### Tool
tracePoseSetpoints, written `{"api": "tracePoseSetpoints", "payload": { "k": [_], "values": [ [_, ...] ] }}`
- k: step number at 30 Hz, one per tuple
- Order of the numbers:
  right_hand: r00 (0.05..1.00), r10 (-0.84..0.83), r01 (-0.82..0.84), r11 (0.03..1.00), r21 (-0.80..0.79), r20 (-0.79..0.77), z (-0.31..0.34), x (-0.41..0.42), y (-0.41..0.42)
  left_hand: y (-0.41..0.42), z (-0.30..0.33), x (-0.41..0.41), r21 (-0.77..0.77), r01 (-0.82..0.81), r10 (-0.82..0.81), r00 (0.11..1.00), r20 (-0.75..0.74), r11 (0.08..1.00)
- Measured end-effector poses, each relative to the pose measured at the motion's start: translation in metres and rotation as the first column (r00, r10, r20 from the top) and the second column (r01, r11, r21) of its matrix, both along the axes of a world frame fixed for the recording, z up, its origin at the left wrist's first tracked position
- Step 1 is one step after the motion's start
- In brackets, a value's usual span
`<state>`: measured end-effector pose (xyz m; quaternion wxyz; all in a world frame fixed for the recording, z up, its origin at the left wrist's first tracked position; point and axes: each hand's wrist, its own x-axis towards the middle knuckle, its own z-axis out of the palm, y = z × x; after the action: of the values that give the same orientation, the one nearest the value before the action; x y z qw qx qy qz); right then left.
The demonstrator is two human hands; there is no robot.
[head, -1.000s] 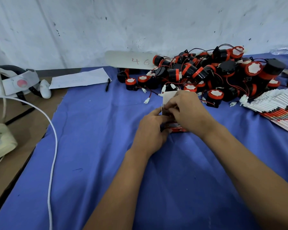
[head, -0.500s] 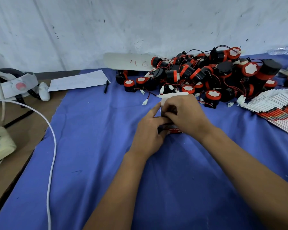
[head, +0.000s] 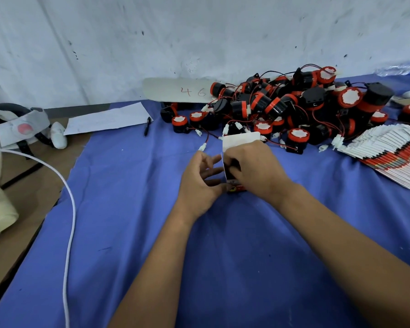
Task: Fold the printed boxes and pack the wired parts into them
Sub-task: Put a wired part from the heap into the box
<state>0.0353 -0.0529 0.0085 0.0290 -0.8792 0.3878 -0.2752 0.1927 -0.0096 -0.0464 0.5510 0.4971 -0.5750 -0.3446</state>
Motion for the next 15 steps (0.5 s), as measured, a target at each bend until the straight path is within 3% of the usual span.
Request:
{"api": "tracePoseSetpoints", "payload": {
  "k": [9, 15],
  "values": [
    [0.992, 0.102, -0.1, 0.994, 0.033, -0.077, -0.014, -0.013, 0.007, -0.002, -0.001, -0.002, 0.064, -0.09, 0.083, 0.991, 0.106, 0.994],
    [0.991, 0.051, -0.075, 0.977, 0.201, 0.122, -0.002, -0.015, 0.009, -0.002, 0.0, -0.002, 0.096, -0.086, 0.072, 0.988, 0.138, 0.992]
  ]
}}
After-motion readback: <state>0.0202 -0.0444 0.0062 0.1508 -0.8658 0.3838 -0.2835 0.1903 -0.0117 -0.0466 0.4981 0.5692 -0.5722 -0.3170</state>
